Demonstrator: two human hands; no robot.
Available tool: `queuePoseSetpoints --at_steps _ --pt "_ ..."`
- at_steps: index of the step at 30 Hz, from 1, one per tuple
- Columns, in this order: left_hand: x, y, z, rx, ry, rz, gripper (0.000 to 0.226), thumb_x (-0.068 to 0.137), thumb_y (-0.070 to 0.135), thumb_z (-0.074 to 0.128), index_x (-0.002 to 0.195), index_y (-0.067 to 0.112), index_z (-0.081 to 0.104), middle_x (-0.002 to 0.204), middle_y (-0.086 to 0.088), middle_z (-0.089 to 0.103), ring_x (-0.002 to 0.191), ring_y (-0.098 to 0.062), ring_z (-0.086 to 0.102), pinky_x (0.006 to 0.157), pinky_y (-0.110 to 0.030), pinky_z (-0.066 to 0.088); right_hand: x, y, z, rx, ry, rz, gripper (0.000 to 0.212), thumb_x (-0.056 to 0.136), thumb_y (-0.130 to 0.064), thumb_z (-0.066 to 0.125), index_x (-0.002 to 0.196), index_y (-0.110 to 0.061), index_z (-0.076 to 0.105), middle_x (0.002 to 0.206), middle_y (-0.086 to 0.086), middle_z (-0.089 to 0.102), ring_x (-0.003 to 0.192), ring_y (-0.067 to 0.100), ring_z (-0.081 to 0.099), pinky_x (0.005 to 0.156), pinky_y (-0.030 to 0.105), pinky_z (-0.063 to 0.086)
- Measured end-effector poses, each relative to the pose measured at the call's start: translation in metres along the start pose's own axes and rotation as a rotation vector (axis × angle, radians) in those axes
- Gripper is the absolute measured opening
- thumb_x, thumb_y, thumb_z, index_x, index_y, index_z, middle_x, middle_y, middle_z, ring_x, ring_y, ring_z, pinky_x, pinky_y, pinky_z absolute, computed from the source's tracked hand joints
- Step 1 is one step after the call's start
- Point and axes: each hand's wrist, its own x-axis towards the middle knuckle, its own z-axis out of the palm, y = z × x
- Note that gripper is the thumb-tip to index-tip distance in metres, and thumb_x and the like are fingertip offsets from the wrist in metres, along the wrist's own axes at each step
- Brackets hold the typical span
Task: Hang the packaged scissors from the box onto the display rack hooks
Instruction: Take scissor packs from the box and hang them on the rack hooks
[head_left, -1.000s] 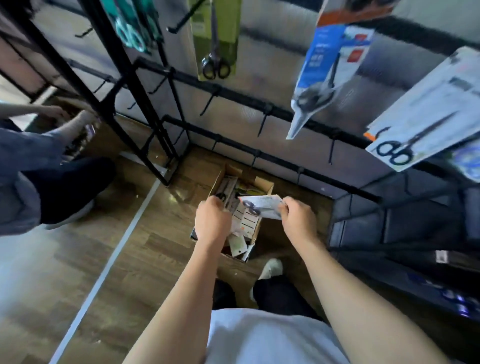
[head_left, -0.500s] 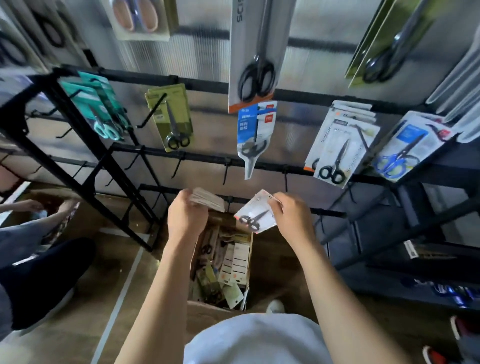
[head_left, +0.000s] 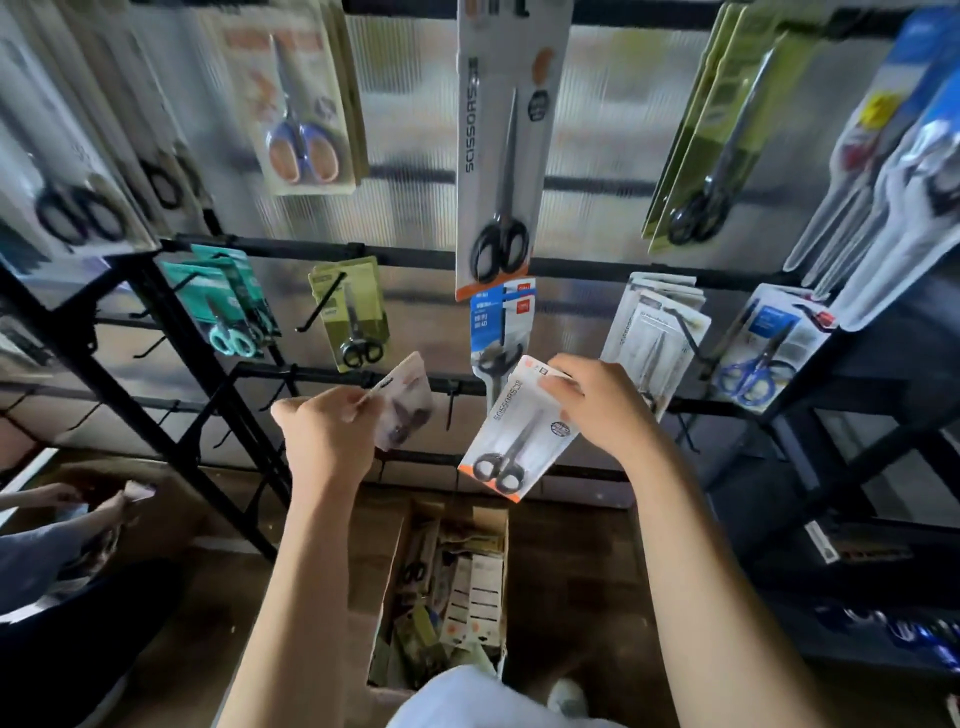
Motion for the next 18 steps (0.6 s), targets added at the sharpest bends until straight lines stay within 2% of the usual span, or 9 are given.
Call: queuePoseSetpoints --at_steps 2,4,6,9,13,15,18 --pt "0.001 0.0 -0.01 -0.014 0.018 0.089 0.016 0.086 0.021 0.065 0.083 0.008 0.072 0.086 -0.016 0.055 0.088 -0.021 0.048 0.067 -0.025 0.035 0.001 -0.008 -0.005 0.0 0.003 -0.008 0.018 0.095 -0.029 0.049 0.087 -0.015 0.058 0.08 0.006 0.064 0.072 0.024 0.063 0.064 0.041 0.05" --pt "-0.002 0.002 -0.019 -0.067 -0.008 0.094 0.015 0.087 0.021 0.066 0.085 0.007 0.072 0.082 -0.009 0.061 0.082 -0.027 0.058 0.065 -0.028 0.039 0.0 -0.016 -0.006 0.012 -0.002 -0.007 0.018 0.095 -0.028 0.049 0.086 -0.016 0.058 0.08 0.005 0.063 0.073 0.023 0.062 0.065 0.041 0.051" --pt "-0.007 0.0 -0.023 -0.222 -0.055 0.051 0.016 0.087 0.024 0.066 0.087 0.008 0.07 0.081 -0.008 0.066 0.075 -0.022 0.058 0.065 -0.03 0.041 0.0 -0.022 -0.001 0.03 -0.019 -0.012 0.018 0.095 -0.027 0.05 0.085 -0.014 0.058 0.08 0.004 0.063 0.074 0.022 0.062 0.068 0.044 0.053" --pt "-0.017 0.0 -0.029 -0.472 -0.11 -0.052 0.01 0.087 0.025 0.066 0.085 0.015 0.07 0.075 0.001 0.068 0.066 -0.013 0.055 0.056 -0.024 0.038 -0.005 -0.03 0.01 0.033 -0.06 -0.017 0.02 0.094 -0.027 0.05 0.083 -0.013 0.057 0.079 0.004 0.062 0.072 0.02 0.062 0.067 0.046 0.055" --pt "-0.021 -0.001 -0.028 -0.55 -0.151 -0.069 0.007 0.086 0.025 0.068 0.08 0.022 0.07 0.065 0.011 0.069 0.064 -0.01 0.057 0.054 -0.02 0.04 -0.015 -0.035 0.017 0.049 -0.07 0.009 0.019 0.094 -0.028 0.052 0.087 -0.012 0.059 0.081 0.004 0.063 0.069 0.019 0.064 0.065 0.038 0.052" --pt "-0.022 -0.001 -0.025 -0.579 -0.178 -0.071 0.008 0.086 0.025 0.068 0.08 0.02 0.07 0.067 0.008 0.069 0.067 -0.016 0.057 0.059 -0.025 0.041 -0.02 -0.036 0.017 0.071 -0.079 0.023 0.02 0.095 -0.028 0.052 0.089 -0.011 0.06 0.084 0.005 0.064 0.07 0.018 0.064 0.063 0.037 0.051" --pt "-0.023 0.0 -0.016 -0.615 -0.225 -0.061 0.01 0.087 0.023 0.067 0.079 0.017 0.068 0.075 -0.004 0.067 0.072 -0.021 0.055 0.065 -0.032 0.042 -0.029 -0.033 0.012 0.092 -0.062 0.048 0.02 0.094 -0.029 0.054 0.083 -0.012 0.057 0.082 0.005 0.064 0.068 0.017 0.066 0.055 0.026 0.045"
